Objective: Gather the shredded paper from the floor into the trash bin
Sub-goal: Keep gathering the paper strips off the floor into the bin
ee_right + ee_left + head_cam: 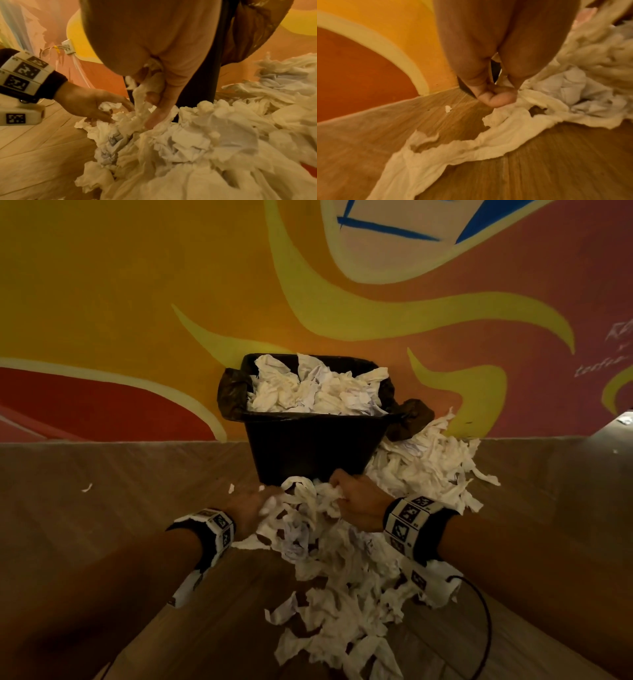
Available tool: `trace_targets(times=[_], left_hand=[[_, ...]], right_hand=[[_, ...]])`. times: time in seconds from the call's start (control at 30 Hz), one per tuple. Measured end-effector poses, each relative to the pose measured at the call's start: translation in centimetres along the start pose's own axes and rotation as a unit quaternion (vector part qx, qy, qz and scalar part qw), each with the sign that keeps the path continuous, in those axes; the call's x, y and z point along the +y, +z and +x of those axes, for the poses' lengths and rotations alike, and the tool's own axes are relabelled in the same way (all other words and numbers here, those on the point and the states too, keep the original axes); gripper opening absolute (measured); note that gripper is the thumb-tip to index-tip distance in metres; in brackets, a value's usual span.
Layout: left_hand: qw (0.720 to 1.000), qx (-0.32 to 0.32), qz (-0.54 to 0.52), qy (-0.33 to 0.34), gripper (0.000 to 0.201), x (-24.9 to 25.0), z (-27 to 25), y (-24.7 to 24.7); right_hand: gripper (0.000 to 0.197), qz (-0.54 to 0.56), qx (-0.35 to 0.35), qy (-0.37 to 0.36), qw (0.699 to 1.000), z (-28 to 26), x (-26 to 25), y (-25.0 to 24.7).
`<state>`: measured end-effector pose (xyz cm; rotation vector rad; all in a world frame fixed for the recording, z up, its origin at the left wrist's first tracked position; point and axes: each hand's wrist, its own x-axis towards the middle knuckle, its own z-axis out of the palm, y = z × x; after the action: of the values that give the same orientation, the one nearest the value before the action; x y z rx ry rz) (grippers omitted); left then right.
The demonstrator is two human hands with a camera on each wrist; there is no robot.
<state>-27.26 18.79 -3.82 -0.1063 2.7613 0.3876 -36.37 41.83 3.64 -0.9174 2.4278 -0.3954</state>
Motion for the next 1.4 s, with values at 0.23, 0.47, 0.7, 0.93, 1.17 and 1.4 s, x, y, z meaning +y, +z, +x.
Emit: trace_targets(times=[0.23, 0.47, 0.7, 0.93, 1.17, 1.4], left_hand=[[0.999, -0.03, 0.032, -0.005, 0.07, 0.4, 1.3, 1.5], [0.996, -0.008, -0.081, -0.036, 0.027, 0.0, 0.7, 0.2], [0.934, 0.105, -0.332, -0.081, 0.057, -0.4, -1.4, -3.7], [0.923, 0.158, -0.336, -0.099, 0.027, -3.7, -3.1, -4.6], [0.914, 0.253, -0.305, -0.086, 0.021, -7.1, -5.3, -2.5], [0.98, -0.011, -0.163, -0.114, 0.059, -8.9, -7.1, 1.4]], right_hand=[[0.049, -0.064, -0.058, -0.007, 0.996, 0.2, -0.6, 0.8], [0.029, -0.082, 0.006, 0.009, 0.997, 2.4, -2.4, 0.1], [0.039, -0.086, -0.022, -0.019, 0.996, 3.6, -3.8, 1.3], [0.032, -0.133, -0.078, -0.042, 0.987, 4.1, -5.1, 3.4], [0.026, -0.201, -0.073, -0.084, 0.973, 5.0, -6.9, 6.1], [0.081, -0.237, -0.203, -0.099, 0.945, 5.9, -7.4, 9.4]])
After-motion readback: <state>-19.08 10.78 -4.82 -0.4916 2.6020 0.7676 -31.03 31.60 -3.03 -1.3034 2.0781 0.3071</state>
